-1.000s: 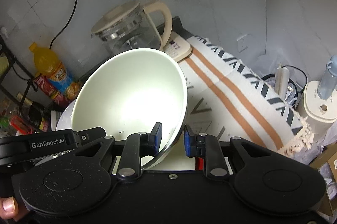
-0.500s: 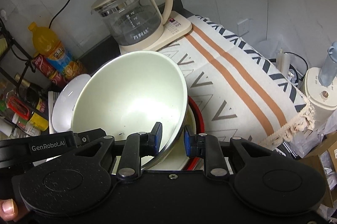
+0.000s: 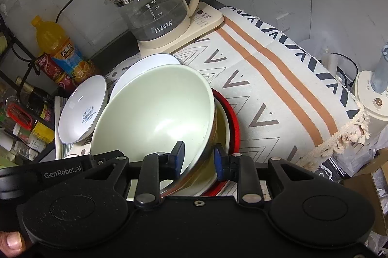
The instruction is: Organize plates and bowls
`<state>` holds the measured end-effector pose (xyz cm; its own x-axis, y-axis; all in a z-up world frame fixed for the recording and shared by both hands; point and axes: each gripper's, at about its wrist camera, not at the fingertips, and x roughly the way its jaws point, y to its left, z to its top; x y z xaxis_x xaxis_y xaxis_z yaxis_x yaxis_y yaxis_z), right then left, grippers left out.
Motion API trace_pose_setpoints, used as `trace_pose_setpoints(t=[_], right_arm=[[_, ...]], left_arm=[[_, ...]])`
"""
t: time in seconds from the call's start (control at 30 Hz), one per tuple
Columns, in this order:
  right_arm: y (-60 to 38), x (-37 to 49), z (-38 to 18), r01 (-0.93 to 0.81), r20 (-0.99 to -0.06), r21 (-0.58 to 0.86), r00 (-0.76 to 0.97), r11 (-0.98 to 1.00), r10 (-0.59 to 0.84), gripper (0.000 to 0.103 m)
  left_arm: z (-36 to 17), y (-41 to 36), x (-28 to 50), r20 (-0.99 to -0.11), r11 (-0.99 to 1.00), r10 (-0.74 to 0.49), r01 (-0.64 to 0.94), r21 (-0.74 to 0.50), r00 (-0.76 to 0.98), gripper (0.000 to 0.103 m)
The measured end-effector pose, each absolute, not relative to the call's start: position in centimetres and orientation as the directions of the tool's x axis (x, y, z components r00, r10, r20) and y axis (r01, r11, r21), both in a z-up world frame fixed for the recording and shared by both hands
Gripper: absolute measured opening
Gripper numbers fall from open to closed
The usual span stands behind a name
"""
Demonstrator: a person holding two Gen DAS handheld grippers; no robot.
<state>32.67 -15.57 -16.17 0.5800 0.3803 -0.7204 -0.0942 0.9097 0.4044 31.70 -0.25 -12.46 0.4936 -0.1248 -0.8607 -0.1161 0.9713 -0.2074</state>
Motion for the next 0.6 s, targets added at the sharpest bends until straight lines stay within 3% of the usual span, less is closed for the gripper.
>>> trace_pose_setpoints(t=[0.07,0.2,0.3,0.43,0.6], right_arm=[[-15.5,32.6,-15.9,-0.098,-0.723,0.400,0.577,0.911,0.379,0.031],[-15.6,32.0,-14.9,-0.112,-0.704,0.384,0.607,0.917,0.369,0.046],[-15.6,31.6,-14.2,-0.121,-0.691,0.378,0.623,0.918,0.367,0.047],[-15.8,30.7,-13.3,-0.138,-0.657,0.389,0.651,0.911,0.380,0.062],[-15.7,29.7,-12.6,-0.149,-0.640,0.394,0.663,0.907,0.388,0.072]], left_arm=[[-12.3,-0.1,31.5,-0.861,0.970,-0.124,-0.122,-0.209,0.493,0.022],[-11.2,0.2,30.7,-0.851,0.971,-0.114,-0.125,-0.206,0.512,0.046],[-10.4,0.6,30.0,-0.842,0.970,-0.100,-0.136,-0.201,0.529,0.061],[-9.7,1.1,28.9,-0.839,0.971,-0.081,-0.148,-0.189,0.537,0.067],[-9.0,1.9,27.5,-0.835,0.968,-0.061,-0.173,-0.183,0.547,0.076]])
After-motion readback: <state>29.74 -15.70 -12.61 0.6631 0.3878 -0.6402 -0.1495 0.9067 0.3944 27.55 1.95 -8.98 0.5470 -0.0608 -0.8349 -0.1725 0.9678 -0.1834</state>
